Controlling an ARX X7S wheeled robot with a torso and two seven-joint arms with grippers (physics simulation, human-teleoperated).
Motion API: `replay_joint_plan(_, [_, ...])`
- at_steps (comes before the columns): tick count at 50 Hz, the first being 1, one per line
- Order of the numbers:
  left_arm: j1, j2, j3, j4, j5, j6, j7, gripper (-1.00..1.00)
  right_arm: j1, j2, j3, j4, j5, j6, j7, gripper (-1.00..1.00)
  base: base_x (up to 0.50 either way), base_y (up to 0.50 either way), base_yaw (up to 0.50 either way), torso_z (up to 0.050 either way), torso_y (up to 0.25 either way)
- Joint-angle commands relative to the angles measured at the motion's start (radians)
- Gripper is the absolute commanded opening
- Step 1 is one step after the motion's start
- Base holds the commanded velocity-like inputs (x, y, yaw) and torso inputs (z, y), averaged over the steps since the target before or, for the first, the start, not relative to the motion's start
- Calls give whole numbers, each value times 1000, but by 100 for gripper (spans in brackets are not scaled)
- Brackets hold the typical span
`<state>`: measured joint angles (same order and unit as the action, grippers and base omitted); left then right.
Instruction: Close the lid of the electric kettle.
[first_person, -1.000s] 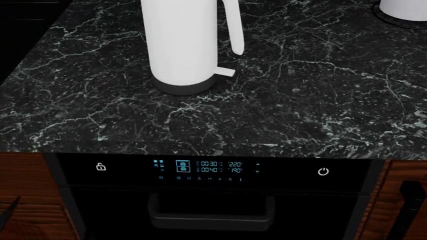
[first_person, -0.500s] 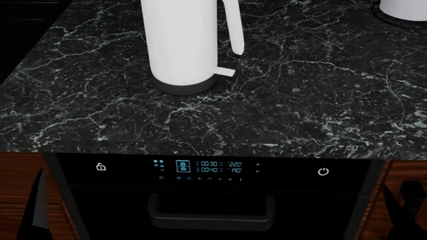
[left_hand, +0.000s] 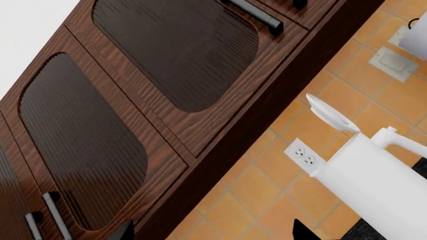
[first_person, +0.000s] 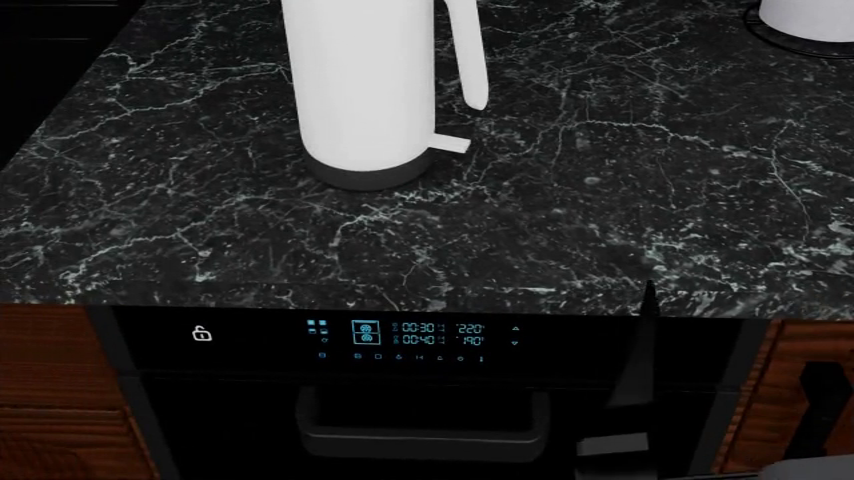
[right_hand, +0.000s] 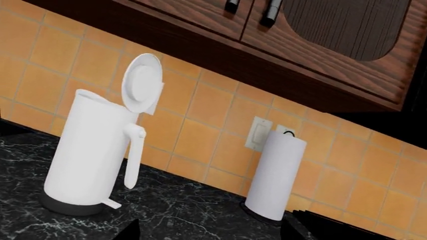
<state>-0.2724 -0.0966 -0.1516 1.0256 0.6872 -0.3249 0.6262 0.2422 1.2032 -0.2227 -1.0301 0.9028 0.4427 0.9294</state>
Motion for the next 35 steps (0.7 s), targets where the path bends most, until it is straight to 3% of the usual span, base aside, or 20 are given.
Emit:
replay_joint_plan(1, [-128, 96, -97, 21, 49, 34, 191, 100, 22, 224, -28, 0, 170, -201, 134, 100, 0, 0, 0, 0, 0])
replay_joint_plan(26, [-184, 96, -70, 21, 79, 27, 238, 100, 169, 190, -53, 1, 212, -96, 117, 100, 0, 0, 0, 0, 0])
replay_joint_plan(35, [-191, 96, -58, 21, 86, 25, 245, 100, 191, 180, -62, 1, 208, -84, 108, 100, 477, 0, 0, 0, 0])
